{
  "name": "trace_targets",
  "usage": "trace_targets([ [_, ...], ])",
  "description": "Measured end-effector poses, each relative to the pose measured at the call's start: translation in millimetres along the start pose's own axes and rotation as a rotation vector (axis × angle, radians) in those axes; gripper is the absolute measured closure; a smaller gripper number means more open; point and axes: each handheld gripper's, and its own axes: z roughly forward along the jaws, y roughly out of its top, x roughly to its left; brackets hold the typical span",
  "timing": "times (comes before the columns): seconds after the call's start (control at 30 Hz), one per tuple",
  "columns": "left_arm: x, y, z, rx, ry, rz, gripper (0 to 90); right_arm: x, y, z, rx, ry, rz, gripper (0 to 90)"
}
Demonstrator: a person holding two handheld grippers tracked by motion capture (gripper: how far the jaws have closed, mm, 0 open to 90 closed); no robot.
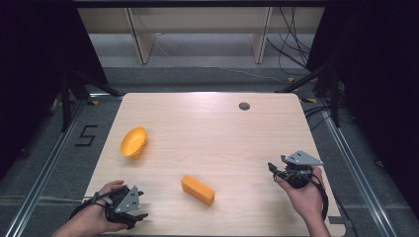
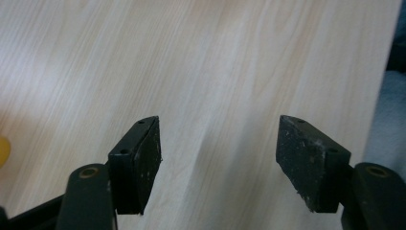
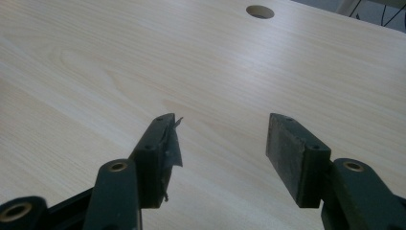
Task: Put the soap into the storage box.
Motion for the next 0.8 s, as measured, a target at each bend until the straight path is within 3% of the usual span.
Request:
trace_targets([
  [0.17, 1.8, 19.7, -3.7, 0.016, -0.033, 0.123, 34.1, -0.2, -0.6, -0.8, -0.003, -0.004, 0.016, 44.6],
  [0.23, 4.6, 30.9, -5.3, 0.035, -0.068, 0.162, 34.3, 0.3, -0.3, -0.6, -0.007, -0.006, 0.022, 44.6],
  [0.3, 7.7, 42.3, -5.2, 0.051, -0.074, 0.228, 33.5, 0.5, -0.2, -1.0, -0.012, -0.017, 0.012, 44.6],
  [0.37, 12.6, 56.7, -5.3, 0.075, -0.069, 0.293, 32.9, 3.8, -0.4, -2.2, -0.001, -0.009, 0.054, 44.6],
  [0.4, 15.1, 61.8, -5.6, 0.083, -0.074, 0.314, 32.9, 0.5, -0.5, -1.2, -0.01, 0.001, 0.02, 44.6],
  [0.5, 24.9, 81.1, -3.6, 0.086, -0.114, 0.342, 31.9, -0.9, -0.9, -1.4, -0.013, -0.015, 0.006, 44.6],
  [0.57, 29.9, 93.8, -0.4, 0.094, -0.115, 0.373, 31.7, -0.8, -1.1, -0.9, -0.008, 0.006, 0.025, 44.6],
  [0.63, 32.3, 103.0, 2.4, 0.104, -0.121, 0.396, 31.6, -2.0, -1.2, -1.4, -0.02, -0.012, 0.011, 44.6],
  [0.67, 33.0, 107.8, 4.1, 0.105, -0.128, 0.409, 31.5, -1.3, -1.1, -1.8, -0.01, 0.008, 0.033, 44.6],
  [0.7, 32.3, 111.6, 6.6, 0.092, -0.141, 0.405, 31.3, -1.6, -1.3, -2.0, -0.01, 0.0, 0.028, 44.6],
  [0.73, 32.8, 116.9, 8.3, 0.098, -0.154, 0.425, 30.7, -1.9, -1.4, -2.1, -0.01, 0.001, 0.029, 44.6],
  [0.77, 32.6, 119.5, 9.6, 0.093, -0.164, 0.423, 30.4, 1.3, -1.6, -3.2, -0.001, -0.006, 0.064, 44.6],
  [0.8, 33.3, 123.2, 10.8, 0.094, -0.176, 0.436, 30.3, -1.7, -1.3, -2.4, -0.012, -0.001, 0.028, 44.6],
])
